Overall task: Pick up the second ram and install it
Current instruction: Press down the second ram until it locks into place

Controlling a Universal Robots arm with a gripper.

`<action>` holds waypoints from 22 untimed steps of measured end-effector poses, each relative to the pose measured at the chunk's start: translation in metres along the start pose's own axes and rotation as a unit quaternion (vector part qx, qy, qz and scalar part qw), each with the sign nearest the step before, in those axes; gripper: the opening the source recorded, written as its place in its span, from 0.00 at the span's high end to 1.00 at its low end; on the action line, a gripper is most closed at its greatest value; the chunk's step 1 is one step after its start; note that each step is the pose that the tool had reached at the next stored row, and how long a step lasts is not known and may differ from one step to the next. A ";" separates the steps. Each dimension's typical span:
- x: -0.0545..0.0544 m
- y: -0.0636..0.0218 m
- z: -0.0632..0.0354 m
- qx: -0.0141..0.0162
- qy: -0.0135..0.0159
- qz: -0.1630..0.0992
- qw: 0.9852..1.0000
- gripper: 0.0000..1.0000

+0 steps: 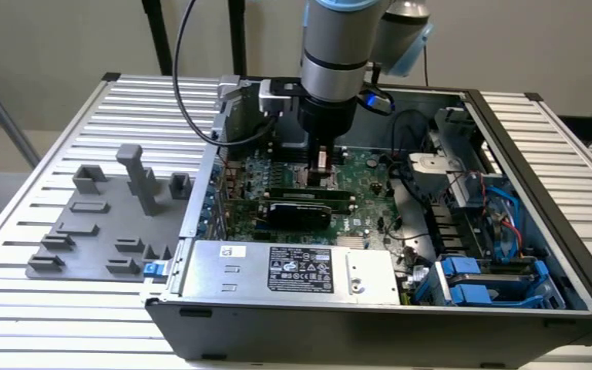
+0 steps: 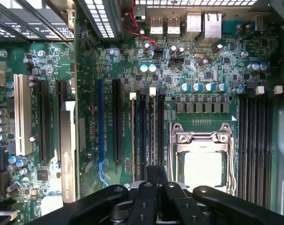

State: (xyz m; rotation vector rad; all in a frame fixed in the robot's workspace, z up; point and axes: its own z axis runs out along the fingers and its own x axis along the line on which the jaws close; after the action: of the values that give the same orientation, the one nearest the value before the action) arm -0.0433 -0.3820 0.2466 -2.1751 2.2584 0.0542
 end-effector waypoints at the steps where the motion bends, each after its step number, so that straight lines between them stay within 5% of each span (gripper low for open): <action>1: 0.000 0.0000 0.0000 0.000 0.000 0.000 1.000 1.00; 14: 0.000 0.0000 0.0003 0.000 0.000 0.000 1.000 1.00; 22: -0.002 -0.0012 0.0139 0.000 0.000 0.000 1.000 1.00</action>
State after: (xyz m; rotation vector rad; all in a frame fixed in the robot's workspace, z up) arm -0.0423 -0.3793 0.2327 -2.1753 2.2584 0.0542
